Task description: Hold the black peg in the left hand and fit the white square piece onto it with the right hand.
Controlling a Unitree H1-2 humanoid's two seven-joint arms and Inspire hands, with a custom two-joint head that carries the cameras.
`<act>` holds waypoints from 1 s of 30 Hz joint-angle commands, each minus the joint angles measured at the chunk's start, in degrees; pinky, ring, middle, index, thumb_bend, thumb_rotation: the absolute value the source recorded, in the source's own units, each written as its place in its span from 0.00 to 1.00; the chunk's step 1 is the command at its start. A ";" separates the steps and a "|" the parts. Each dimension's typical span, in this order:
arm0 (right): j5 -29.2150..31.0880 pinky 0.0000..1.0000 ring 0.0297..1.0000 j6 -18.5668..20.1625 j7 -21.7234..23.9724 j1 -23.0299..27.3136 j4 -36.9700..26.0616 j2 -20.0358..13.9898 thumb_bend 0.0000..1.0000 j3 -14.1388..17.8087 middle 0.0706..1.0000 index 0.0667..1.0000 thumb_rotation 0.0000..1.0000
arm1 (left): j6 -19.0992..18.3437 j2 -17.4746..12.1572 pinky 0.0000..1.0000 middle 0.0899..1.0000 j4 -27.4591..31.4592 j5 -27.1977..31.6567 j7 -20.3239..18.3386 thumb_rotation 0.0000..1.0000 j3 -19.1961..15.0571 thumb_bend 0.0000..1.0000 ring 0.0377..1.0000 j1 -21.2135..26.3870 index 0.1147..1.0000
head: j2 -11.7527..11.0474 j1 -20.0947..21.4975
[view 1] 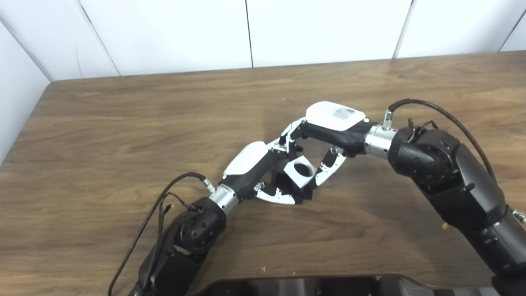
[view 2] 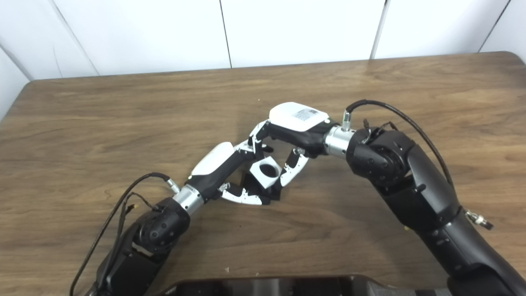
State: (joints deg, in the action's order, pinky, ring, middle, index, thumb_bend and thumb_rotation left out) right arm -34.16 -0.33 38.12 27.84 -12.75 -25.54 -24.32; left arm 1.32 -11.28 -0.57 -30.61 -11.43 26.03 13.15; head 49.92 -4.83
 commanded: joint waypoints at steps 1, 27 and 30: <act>-1.83 0.67 0.79 -0.33 0.14 1.11 0.03 -0.84 0.52 -0.18 0.75 0.45 0.13 | -2.37 -1.05 0.93 0.89 -1.48 -2.09 -3.31 0.07 1.90 0.52 0.97 -1.49 0.43 | 0.05 -0.08; -3.63 0.70 0.76 -4.15 1.64 1.22 -1.56 -1.56 0.52 -2.12 0.74 0.44 0.13 | -3.14 -1.49 0.94 0.89 -0.69 -1.56 -3.85 0.08 1.64 0.52 0.98 -1.26 0.43 | 0.59 -0.64; -3.56 0.70 0.77 -4.30 1.58 1.00 -1.27 -1.60 0.52 -2.05 0.74 0.44 0.13 | -3.18 -1.70 0.94 0.89 -0.57 -1.52 -3.86 0.08 1.70 0.52 0.98 -1.25 0.43 | 0.58 -0.59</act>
State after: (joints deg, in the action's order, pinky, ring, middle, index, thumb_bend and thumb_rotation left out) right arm -37.52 -3.23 39.28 28.63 -14.16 -26.25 -26.08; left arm 0.77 -11.38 -0.04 -30.51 -11.62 26.56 13.25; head 50.45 -5.36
